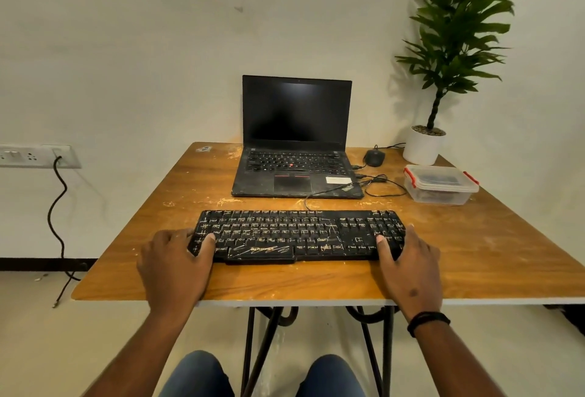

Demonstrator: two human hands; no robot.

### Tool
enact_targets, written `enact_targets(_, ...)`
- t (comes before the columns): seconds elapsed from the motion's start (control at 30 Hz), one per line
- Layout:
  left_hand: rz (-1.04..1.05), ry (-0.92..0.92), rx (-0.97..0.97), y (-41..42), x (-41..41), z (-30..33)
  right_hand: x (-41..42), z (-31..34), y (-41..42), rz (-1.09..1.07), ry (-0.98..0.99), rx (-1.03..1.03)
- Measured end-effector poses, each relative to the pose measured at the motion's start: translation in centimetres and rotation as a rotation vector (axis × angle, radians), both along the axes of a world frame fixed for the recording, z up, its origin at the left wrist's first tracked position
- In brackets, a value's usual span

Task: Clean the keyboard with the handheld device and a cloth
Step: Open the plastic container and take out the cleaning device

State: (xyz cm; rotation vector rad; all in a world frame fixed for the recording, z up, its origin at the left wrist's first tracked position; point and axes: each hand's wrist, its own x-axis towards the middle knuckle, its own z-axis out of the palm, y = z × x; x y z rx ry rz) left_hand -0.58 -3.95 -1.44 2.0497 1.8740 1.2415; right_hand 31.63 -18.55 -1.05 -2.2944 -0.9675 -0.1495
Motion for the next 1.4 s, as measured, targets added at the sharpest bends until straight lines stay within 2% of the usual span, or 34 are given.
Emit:
enact_targets(0.1, -0.142, -0.081, 0.109, -1.8, 2.2, 0.7, -0.3, 0.2, -0.2, 0.009, -0.014, 0.042)
enact_targets(0.23, -0.5, -0.245, 0.12, -5.2, 8.1, 2.8, 0.3, 1.1, -0.4, 0.074, -0.031, 0.131)
enact_targets(0.37, -0.772, -0.401, 0.002, -7.3, 15.1, 5.0, 3.4, 3.5, -0.5, 0.098, -0.002, 0.275)
enact_targets(0.47, -0.866, -0.565, -0.165, -7.6, 20.9, 6.7, 8.5, 4.8, 0.6, 0.046, 0.038, 0.426)
enact_targets(0.6, -0.982, -0.621, -0.277, -5.9, 28.5, 8.2, 16.9, 5.7, 3.1, -0.082, 0.078, 0.542)
enact_targets(0.7, -0.962, -0.594, -0.347, -3.6, 33.7, 8.4, 22.1, 5.6, 5.1, -0.178, 0.158, 0.562)
enact_targets(0.83, -0.784, -0.598, -0.456, 0.4, 39.9, 7.5, 27.1, 4.6, 7.0, -0.306, 0.21, 0.543)
enact_targets(0.97, -0.672, -0.601, -0.568, 3.9, 43.9, 6.3, 28.8, 3.8, 7.7, -0.297, 0.304, 0.579)
enact_targets(1.13, -0.654, -0.579, -0.691, 5.7, 46.3, 5.0, 29.9, 3.7, 7.5, -0.29, 0.362, 0.571)
enact_targets(1.4, -0.65, -0.595, -0.764, 6.0, 46.9, 5.5, 30.7, 3.8, 7.1, -0.298, 0.521, 0.648)
